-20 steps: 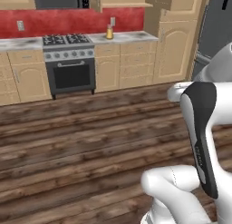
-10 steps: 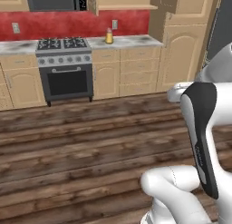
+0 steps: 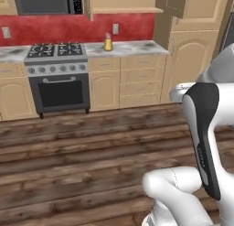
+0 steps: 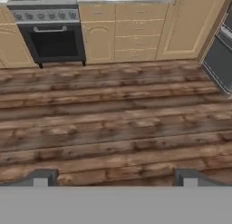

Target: There is a tray on the dining counter. Grab the cup, mug, and pitcher and place them on the tray. The pitcher may be placed next to the tray if it cannot fit the tray.

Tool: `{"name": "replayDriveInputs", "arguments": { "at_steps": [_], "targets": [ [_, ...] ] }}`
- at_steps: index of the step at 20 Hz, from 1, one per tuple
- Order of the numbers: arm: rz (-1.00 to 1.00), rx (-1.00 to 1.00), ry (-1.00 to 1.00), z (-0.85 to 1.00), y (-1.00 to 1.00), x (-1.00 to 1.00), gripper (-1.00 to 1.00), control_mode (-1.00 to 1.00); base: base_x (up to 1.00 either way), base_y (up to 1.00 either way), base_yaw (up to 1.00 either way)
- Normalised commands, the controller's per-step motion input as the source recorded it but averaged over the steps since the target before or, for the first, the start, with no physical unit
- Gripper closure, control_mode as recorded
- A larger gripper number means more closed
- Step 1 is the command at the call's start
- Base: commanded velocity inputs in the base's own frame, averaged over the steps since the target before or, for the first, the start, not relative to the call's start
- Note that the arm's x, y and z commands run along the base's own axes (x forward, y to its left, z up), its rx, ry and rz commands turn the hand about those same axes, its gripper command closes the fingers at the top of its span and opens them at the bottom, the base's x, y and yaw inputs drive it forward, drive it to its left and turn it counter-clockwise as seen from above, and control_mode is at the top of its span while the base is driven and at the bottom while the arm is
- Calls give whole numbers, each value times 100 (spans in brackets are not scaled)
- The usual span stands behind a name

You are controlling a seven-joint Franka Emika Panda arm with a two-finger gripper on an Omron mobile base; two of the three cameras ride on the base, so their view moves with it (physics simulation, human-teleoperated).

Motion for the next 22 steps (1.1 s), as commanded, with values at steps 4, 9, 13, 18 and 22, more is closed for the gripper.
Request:
{"name": "replayDriveInputs", "arguments": {
  "at_steps": [4, 9, 13, 18, 22],
  "targets": [
    [0, 0, 0, 0, 0, 0, -100, 100, 94, -46, 11],
    [0, 0, 0, 0, 0, 0, -100, 100, 87, -53, 13],
    [0, 0, 0, 0, 0, 0, -100, 100, 81, -54, 13],
    [0, 0, 0, 0, 0, 0, -100, 100, 69, -51, 13],
    [0, 0, 0, 0, 0, 0, -100, 100, 65, -40, 10]
  ]
}}
